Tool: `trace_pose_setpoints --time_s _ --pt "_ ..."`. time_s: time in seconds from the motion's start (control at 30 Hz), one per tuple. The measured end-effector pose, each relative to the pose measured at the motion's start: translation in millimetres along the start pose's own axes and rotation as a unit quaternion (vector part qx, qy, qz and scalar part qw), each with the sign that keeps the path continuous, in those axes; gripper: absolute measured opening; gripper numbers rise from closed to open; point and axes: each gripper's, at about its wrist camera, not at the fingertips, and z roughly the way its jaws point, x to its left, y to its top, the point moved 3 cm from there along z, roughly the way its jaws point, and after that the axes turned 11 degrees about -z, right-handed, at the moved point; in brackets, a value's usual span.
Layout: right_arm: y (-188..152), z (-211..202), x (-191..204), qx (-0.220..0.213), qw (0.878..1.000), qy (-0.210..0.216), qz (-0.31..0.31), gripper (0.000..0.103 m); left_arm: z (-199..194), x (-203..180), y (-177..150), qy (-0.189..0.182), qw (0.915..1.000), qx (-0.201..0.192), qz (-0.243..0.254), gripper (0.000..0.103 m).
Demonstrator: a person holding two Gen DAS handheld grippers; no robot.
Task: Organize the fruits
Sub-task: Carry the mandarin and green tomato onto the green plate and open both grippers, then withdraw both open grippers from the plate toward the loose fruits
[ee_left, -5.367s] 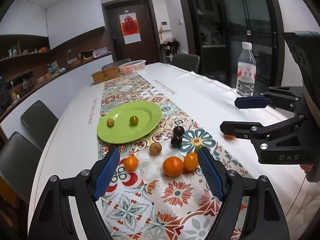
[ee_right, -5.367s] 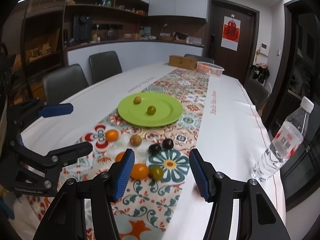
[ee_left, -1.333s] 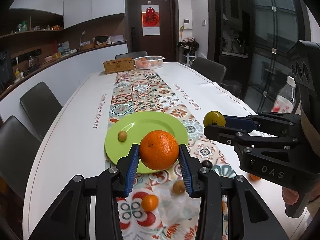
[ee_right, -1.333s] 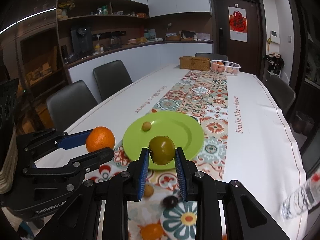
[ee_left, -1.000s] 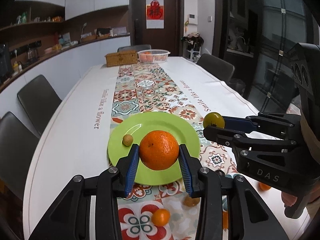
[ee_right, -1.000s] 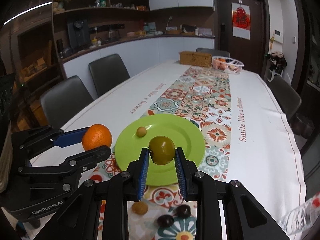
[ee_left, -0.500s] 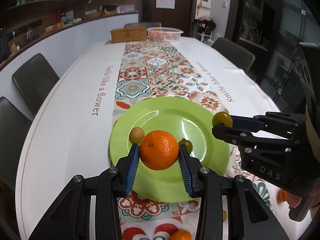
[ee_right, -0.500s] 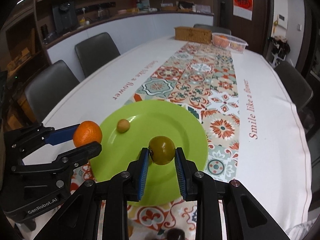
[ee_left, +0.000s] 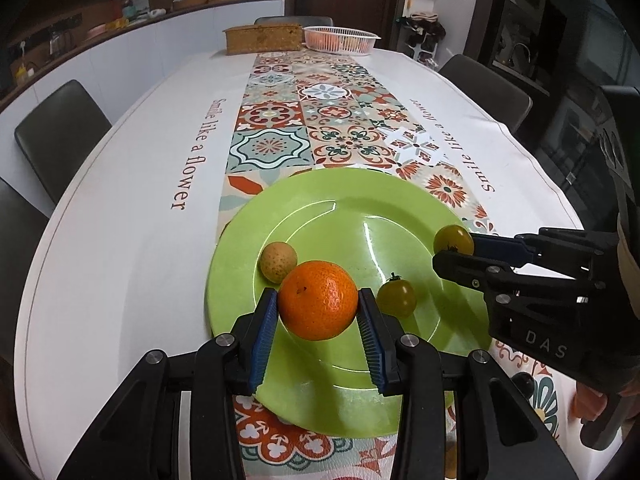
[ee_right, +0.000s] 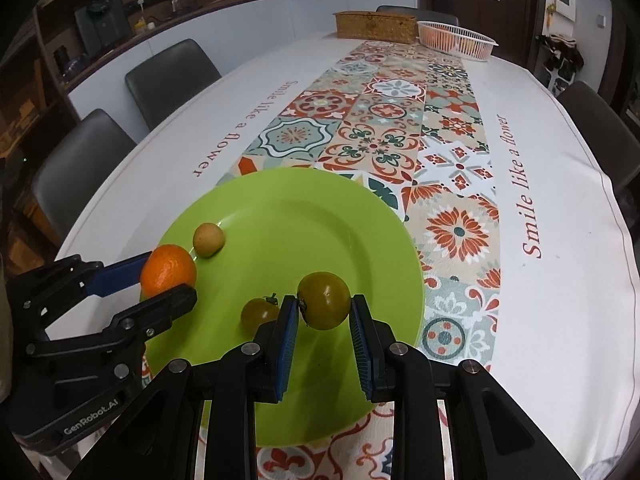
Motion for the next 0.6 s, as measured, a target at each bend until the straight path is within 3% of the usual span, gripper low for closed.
trace_pose_setpoints --time_s 0.1,0.17,0.6 --pt "0.6 0.7 -0.2 0.001 1.000 -0.001 -0.001 0.030 -1.2 -0.6 0.5 0.005 1.0000 -0.001 0.004 0.040" --pt "-0.6 -1.8 -0.4 -0.001 1.000 0.001 0.003 0.035 -5.0 -1.5 1.1 0.012 0.9998 -0.010 0.007 0.049" --pt "-14.3 -57.5 13.4 -0.048 0.999 -0.011 -0.018 0.036 -59.3 -14.2 -10.7 0.043 0.9974 -0.051 0.028 0.054"
